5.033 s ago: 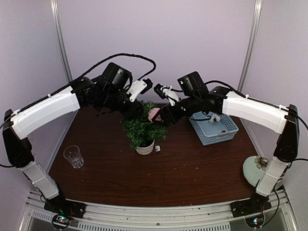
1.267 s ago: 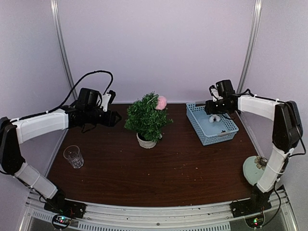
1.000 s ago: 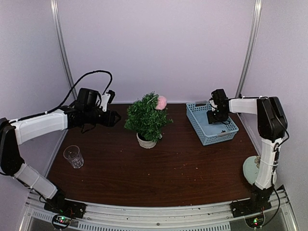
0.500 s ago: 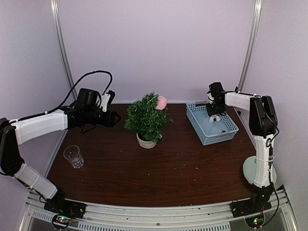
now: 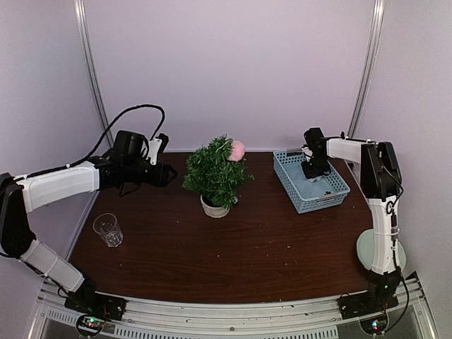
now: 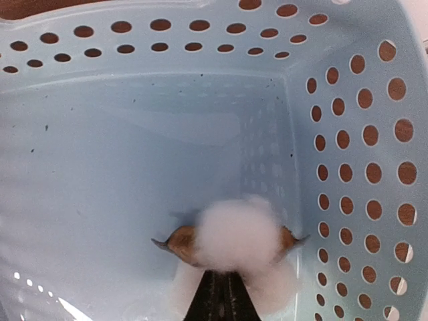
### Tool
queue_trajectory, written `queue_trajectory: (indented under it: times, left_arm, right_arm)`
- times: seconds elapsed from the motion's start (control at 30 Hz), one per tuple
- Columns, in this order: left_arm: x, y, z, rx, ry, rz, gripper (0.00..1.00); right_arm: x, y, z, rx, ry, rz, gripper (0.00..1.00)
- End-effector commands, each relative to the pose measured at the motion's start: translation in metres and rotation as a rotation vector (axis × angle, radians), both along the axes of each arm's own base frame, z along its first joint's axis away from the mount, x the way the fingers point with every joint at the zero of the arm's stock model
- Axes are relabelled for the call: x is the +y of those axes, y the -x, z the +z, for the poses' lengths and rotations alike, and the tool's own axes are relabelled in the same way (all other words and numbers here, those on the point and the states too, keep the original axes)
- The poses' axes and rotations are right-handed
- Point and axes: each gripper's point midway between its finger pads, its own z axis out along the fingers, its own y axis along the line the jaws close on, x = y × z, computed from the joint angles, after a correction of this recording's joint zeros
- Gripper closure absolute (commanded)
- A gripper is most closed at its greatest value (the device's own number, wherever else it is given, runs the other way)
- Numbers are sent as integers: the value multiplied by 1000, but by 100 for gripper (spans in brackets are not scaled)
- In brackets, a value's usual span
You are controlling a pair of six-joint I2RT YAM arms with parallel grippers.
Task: Decorate the small christmas tree
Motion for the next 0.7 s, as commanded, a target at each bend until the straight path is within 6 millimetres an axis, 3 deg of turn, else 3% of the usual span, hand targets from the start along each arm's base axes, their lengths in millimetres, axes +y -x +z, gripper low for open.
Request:
queue_trajectory:
  times: [0.0,0.17,0.37,0.43,0.6,0.67]
  left_arm:
    - [4,-2,16,-57,27,20,51]
    - [3,-1,18,-63,42,18,51]
    - [4,2,20,-70,51,17,52]
    - [5,3,22,-76,53,21,52]
    - [8,6,24,-87,66,32,52]
    - [9,7,26,-93,75,37,52]
  right_arm:
    - [16,14,50,-72,-68,34,100]
    - [44,44,109,-193,-151,100,100]
    - [79,85,162,-264,-193,224,100]
    - [106,106,189,-310,-227,320,100]
    - [200,186,272,-479,-407,618,100]
    - [233,213,295,-526,-484,698,100]
